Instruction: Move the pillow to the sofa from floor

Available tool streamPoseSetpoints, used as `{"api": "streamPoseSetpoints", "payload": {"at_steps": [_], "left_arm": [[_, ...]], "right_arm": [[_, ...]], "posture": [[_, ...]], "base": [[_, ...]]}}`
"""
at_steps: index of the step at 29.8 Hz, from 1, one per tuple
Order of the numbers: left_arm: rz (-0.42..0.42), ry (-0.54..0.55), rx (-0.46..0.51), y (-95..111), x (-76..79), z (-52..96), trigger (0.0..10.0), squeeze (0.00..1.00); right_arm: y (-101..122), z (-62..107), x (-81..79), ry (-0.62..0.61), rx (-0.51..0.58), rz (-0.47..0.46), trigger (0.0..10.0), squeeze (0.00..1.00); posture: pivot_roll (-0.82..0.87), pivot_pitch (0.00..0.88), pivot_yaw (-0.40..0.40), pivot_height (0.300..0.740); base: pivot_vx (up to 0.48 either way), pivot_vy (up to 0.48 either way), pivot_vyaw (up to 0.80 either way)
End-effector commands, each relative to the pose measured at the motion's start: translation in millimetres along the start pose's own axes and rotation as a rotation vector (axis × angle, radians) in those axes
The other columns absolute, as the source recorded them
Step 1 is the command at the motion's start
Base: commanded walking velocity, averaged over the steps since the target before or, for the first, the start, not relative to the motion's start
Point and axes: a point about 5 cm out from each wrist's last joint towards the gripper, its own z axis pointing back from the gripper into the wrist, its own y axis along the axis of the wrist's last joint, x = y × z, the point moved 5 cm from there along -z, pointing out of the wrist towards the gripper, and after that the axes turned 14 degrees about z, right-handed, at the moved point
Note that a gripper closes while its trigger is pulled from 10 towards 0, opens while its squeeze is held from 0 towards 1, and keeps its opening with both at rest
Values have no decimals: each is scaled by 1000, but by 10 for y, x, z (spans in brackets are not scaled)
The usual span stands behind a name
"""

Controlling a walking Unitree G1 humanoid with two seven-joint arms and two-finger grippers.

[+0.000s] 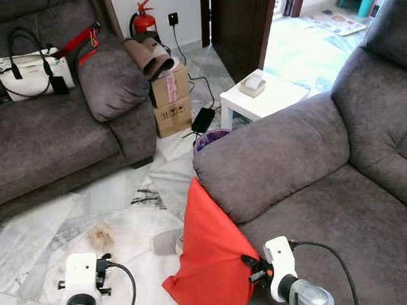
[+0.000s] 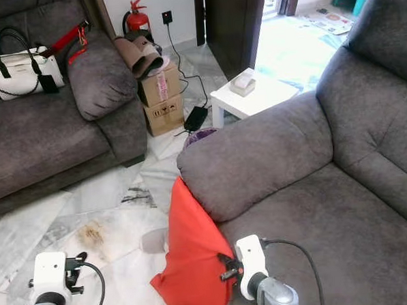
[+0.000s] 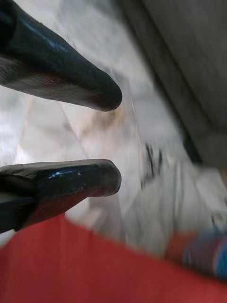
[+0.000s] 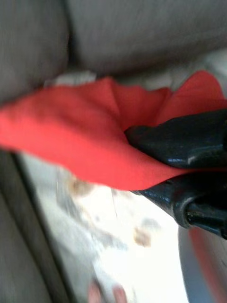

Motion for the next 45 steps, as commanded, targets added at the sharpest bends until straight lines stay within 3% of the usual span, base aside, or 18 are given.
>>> {"api": "streamPoseSetpoints", "payload": {"at_steps": [1,6,12,18,21,25,28,29,33,35,36,40,42,45], "left_arm": [[-8,-51,-31,-24,29,20,10000,0],[-119,-288,-107,69,202,11,10000,0],[-249,-565,-233,99,386,154,10000,0],[-283,-672,-283,198,423,220,10000,0],[-304,-762,-345,242,473,319,10000,0],[-310,-802,-369,282,540,366,10000,0],[-304,-785,-347,293,565,339,10000,0],[-303,-724,-294,312,558,257,10000,0],[-260,-578,-207,364,500,120,10000,0],[-180,-456,-158,395,438,36,10000,0],[-60,-298,-86,439,336,-37,10000,0],[133,-152,-13,425,257,-55,10000,0],[178,-130,25,453,275,-58,10000,0],[165,-136,53,505,323,-66,10000,0]], "right_arm": [[159,2,7,42,72,45,10000,0],[73,137,-146,314,1,224,10000,0],[9,272,-266,513,-41,291,10000,0],[-33,331,-370,617,-63,331,10000,0],[-27,376,-444,684,-61,344,10000,0],[32,326,-404,630,-45,371,10000,0],[67,291,-367,584,-30,381,10000,0],[82,225,-238,464,-46,405,10000,0],[166,166,-2,255,-24,384,10000,0],[238,151,165,107,13,314,10000,0],[299,169,294,-26,80,195,10000,0],[285,212,335,-131,169,29,10000,0],[279,204,324,-160,189,-16,10000,0],[296,181,310,-190,211,-57,10000,0]], "posture": [[118,149,53,740],[109,141,59,740],[108,134,60,740],[108,124,65,740],[108,124,65,740],[105,111,68,740],[104,103,70,740],[104,100,69,740],[102,95,68,740],[103,93,67,740],[100,93,66,740],[93,92,64,740],[92,92,65,740],[91,102,65,740]], "base": [[0,0,0],[0,0,0],[0,0,0],[0,0,0],[0,0,0],[0,0,0],[0,0,0],[0,0,0],[0,0,0],[0,0,0],[0,0,0],[0,0,0],[0,0,0],[0,0,0]]}}
